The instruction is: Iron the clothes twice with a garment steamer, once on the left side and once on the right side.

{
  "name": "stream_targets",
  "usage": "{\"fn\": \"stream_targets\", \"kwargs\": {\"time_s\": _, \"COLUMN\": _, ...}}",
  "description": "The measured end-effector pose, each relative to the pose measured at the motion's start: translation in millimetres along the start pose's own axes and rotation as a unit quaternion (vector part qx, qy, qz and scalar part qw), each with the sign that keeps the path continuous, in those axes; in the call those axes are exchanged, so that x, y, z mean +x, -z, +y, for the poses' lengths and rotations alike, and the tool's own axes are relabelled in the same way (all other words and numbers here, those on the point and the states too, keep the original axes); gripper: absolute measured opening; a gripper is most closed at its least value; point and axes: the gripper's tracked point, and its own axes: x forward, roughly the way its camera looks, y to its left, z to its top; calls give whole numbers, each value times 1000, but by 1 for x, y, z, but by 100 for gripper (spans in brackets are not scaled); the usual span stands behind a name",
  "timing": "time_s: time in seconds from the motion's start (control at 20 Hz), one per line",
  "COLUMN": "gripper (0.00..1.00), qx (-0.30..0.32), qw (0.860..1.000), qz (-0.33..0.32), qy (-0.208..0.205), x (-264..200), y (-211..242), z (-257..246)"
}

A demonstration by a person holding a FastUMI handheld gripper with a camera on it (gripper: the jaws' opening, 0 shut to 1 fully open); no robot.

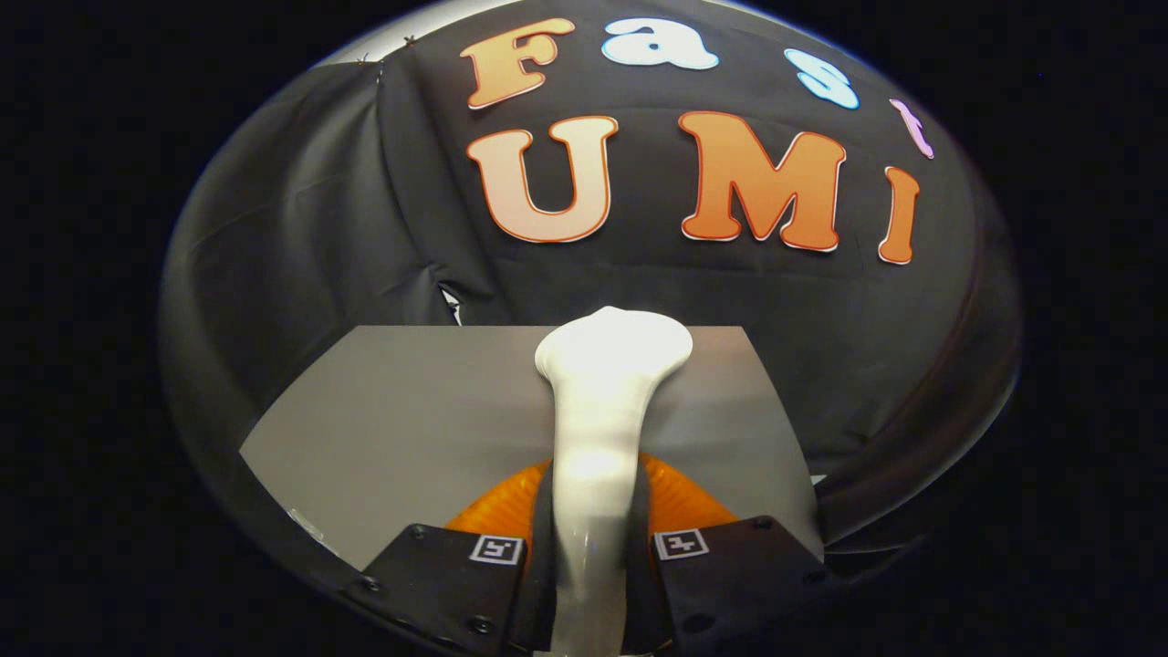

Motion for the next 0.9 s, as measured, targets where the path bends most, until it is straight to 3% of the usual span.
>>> {"fn": "stream_targets", "kwargs": {"time_s": 0.15, "gripper": 38, "qx": -35, "qw": 999, "qz": -23, "qy": -7, "x": -17, "y": -5, "z": 6}}
{"fn": "stream_targets", "kwargs": {"time_s": 0.45, "gripper": 38, "qx": -43, "qw": 995, "qz": -73, "qy": -61, "x": -75, "y": -19, "z": 27}}
{"fn": "stream_targets", "kwargs": {"time_s": 0.9, "gripper": 38, "qx": -79, "qw": 976, "qz": -177, "qy": -103, "x": -179, "y": -52, "z": 31}}
